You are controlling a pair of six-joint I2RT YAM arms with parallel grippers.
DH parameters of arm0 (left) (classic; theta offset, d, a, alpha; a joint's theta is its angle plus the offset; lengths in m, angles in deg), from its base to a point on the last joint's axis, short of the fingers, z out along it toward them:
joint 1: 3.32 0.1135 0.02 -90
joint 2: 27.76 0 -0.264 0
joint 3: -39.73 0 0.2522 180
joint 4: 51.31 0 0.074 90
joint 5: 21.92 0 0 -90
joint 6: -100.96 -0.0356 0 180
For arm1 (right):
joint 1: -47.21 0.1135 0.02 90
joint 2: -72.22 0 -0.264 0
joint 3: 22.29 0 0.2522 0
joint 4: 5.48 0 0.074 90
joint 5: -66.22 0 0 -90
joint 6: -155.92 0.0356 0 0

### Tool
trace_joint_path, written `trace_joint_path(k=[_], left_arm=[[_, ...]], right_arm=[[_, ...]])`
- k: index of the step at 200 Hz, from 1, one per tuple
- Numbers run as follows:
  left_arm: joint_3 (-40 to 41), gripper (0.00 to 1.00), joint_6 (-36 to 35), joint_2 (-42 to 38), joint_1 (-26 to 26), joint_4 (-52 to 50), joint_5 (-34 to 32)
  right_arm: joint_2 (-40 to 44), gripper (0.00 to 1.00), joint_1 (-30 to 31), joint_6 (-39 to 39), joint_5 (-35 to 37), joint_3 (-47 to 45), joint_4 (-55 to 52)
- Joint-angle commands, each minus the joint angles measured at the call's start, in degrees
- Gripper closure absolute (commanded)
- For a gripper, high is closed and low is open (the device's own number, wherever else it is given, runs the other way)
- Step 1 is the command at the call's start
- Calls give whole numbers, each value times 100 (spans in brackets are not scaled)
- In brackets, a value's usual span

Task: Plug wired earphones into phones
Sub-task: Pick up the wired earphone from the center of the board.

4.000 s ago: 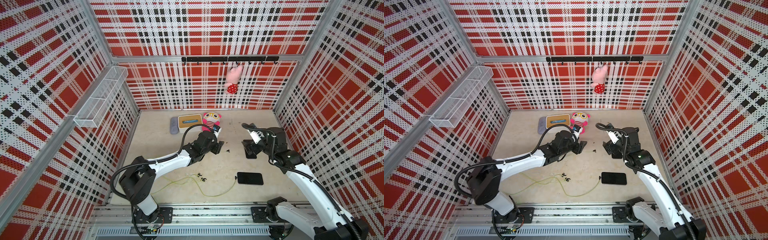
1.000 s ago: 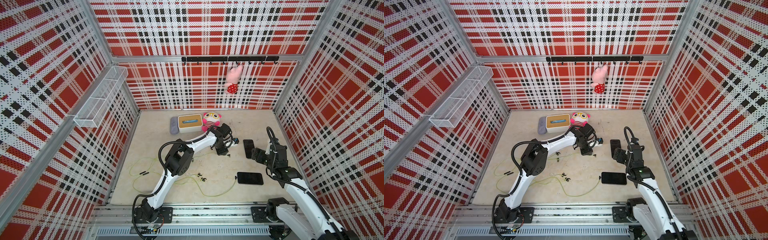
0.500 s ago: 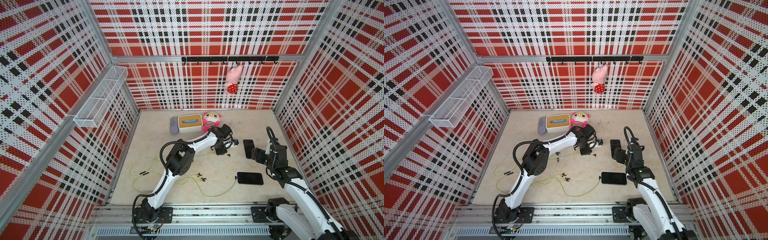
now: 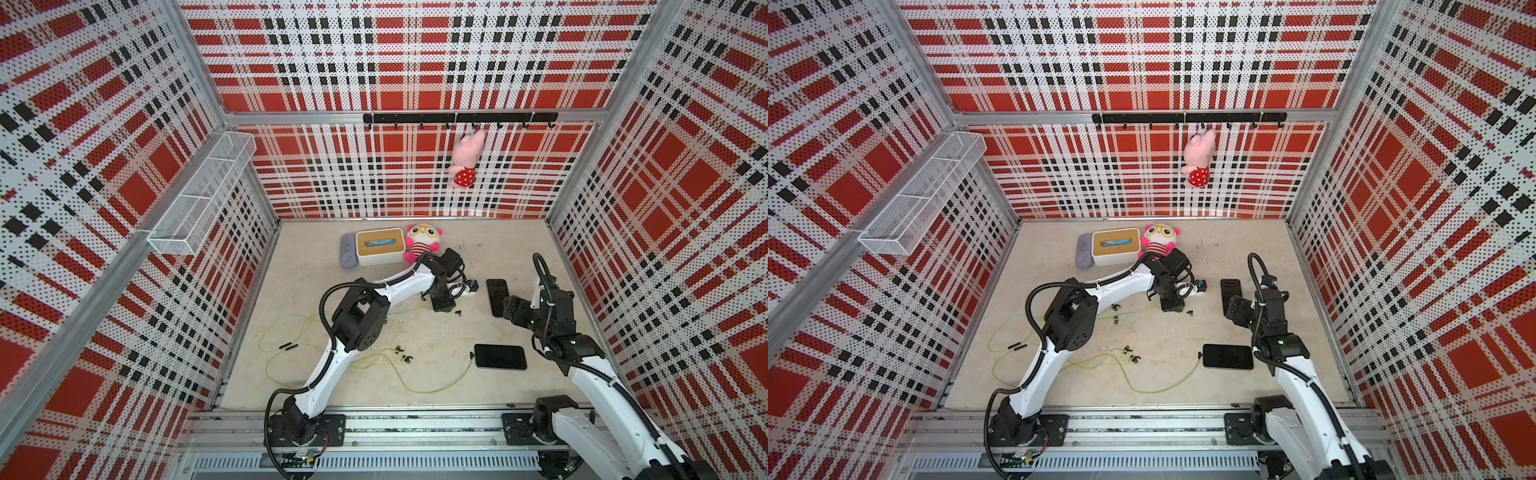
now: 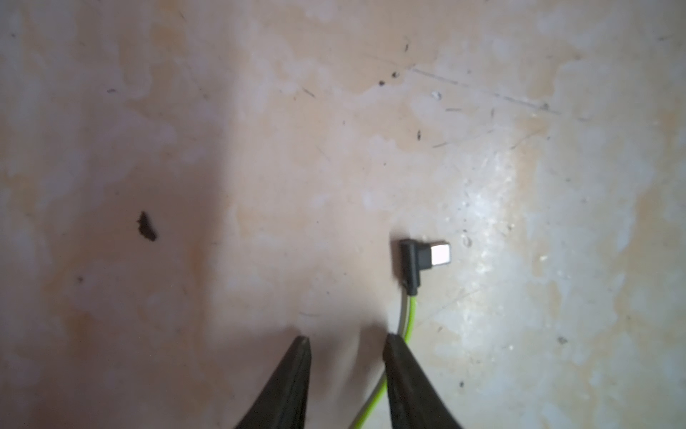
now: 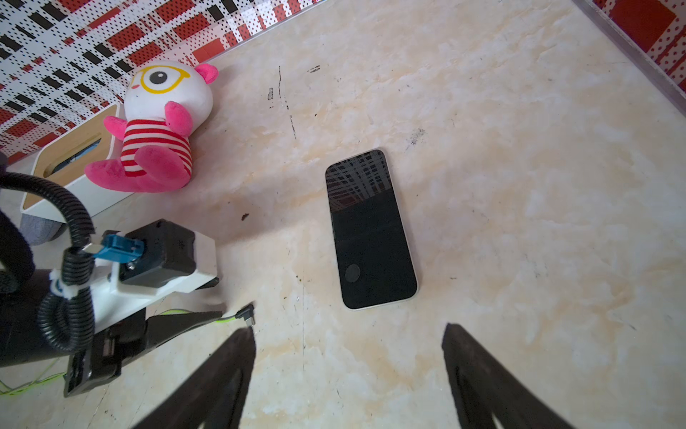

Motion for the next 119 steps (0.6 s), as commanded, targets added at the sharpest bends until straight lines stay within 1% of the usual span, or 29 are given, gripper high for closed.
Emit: trace_joint_path(k=[1, 38, 66, 95, 119], left_arm=[[231, 59, -148, -468, 32, 158, 390], [482, 58, -182, -516, 22, 167, 521], [543, 58, -169, -364, -57, 202, 14], [523, 59, -163, -265, -83, 257, -166], [439, 60, -206, -164, -185, 321, -479]], right_arm=[[-9, 17, -20, -33, 18, 72, 82], [-40, 17, -20, -42, 0, 72, 88], [-40, 17, -19, -53, 0, 101, 68], [-22, 17, -15, -60, 1, 109, 23], [21, 17, -19, -60, 18, 107, 11]])
